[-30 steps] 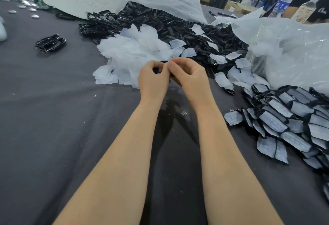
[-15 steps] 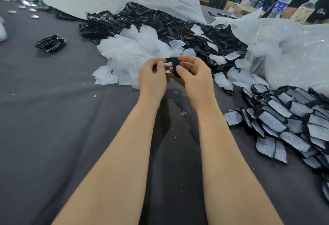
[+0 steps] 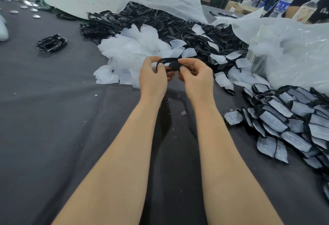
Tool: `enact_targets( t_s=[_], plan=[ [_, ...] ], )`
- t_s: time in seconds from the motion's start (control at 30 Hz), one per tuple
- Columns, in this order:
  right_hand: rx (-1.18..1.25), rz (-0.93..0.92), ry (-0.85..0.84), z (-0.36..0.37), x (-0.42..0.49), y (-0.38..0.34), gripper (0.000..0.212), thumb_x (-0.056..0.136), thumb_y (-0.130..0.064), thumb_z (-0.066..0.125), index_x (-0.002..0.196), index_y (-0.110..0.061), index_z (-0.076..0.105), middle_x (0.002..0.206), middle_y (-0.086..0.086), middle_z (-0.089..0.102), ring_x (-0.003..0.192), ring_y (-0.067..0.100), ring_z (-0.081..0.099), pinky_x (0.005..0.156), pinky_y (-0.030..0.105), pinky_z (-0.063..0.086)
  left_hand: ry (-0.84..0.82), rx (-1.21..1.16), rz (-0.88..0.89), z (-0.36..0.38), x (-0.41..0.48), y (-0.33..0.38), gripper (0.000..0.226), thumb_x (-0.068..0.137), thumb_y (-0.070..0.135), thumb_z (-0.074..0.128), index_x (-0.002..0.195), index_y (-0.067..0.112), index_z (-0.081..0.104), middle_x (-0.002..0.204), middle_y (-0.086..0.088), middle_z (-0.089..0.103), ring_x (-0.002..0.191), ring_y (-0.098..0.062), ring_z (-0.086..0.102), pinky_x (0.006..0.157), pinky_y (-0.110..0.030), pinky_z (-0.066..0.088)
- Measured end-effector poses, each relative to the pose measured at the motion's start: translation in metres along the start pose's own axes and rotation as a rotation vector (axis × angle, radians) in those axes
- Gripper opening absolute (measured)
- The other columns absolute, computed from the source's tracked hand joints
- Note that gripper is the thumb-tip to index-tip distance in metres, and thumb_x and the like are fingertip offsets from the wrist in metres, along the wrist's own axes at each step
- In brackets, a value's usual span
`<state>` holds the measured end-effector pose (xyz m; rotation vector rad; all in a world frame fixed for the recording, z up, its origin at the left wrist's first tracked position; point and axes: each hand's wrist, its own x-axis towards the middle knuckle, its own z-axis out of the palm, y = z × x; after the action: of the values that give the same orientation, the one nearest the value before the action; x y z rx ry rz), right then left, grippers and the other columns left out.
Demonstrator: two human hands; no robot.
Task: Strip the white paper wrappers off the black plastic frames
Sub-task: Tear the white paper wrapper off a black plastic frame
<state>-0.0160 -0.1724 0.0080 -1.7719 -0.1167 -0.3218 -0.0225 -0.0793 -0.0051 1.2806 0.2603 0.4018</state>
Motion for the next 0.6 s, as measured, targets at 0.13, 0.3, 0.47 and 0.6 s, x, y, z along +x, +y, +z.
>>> enact_targets(
  t_s=[0.13, 0.3, 0.47, 0.6],
  plan=[
    [-0.182, -0.118, 0.027, 0.002, -0.002, 0.0, 0.016, 0.089, -0.001, 0.057, 0.099, -0.011, 0.063, 0.089, -0.008, 0.061, 0.082, 0.004, 0.059, 0.078, 0.01, 0.046, -0.078, 0.04, 0.032, 0.001, -0.005, 0.0, 0.012, 0.097, 0.008, 0.049, 0.099, 0.019, 0.053, 0.083, -0.005, 0.068, 0.067, -0.009, 0.069, 0.067, -0.02, 0.056],
    [-0.198, -0.09, 0.141, 0.002, 0.0, 0.006, 0.019, 0.087, -0.009, 0.064, 0.106, -0.011, 0.059, 0.104, 0.003, 0.057, 0.074, -0.001, 0.052, 0.074, 0.006, 0.041, -0.094, 0.103, 0.069, 0.0, -0.005, 0.0, 0.017, 0.095, 0.001, 0.05, 0.103, 0.016, 0.052, 0.09, -0.006, 0.067, 0.066, -0.007, 0.067, 0.074, -0.023, 0.057],
    [0.174, 0.234, 0.104, -0.002, 0.005, 0.011, 0.015, 0.093, -0.01, 0.059, 0.106, -0.004, 0.061, 0.083, 0.003, 0.063, 0.067, 0.008, 0.059, 0.066, 0.019, 0.052, -0.087, 0.12, 0.091, 0.002, -0.004, -0.002, 0.019, 0.095, 0.002, 0.05, 0.1, 0.02, 0.051, 0.085, -0.001, 0.066, 0.061, -0.001, 0.066, 0.074, -0.023, 0.058],
    [0.245, 0.274, 0.073, -0.002, 0.005, 0.011, 0.009, 0.093, -0.007, 0.057, 0.102, -0.005, 0.059, 0.082, 0.005, 0.063, 0.063, 0.007, 0.06, 0.059, 0.014, 0.052, -0.092, 0.145, 0.093, 0.001, -0.004, -0.002, 0.023, 0.094, 0.002, 0.05, 0.094, 0.025, 0.051, 0.082, -0.004, 0.067, 0.064, -0.005, 0.068, 0.075, -0.024, 0.058]
  ],
)
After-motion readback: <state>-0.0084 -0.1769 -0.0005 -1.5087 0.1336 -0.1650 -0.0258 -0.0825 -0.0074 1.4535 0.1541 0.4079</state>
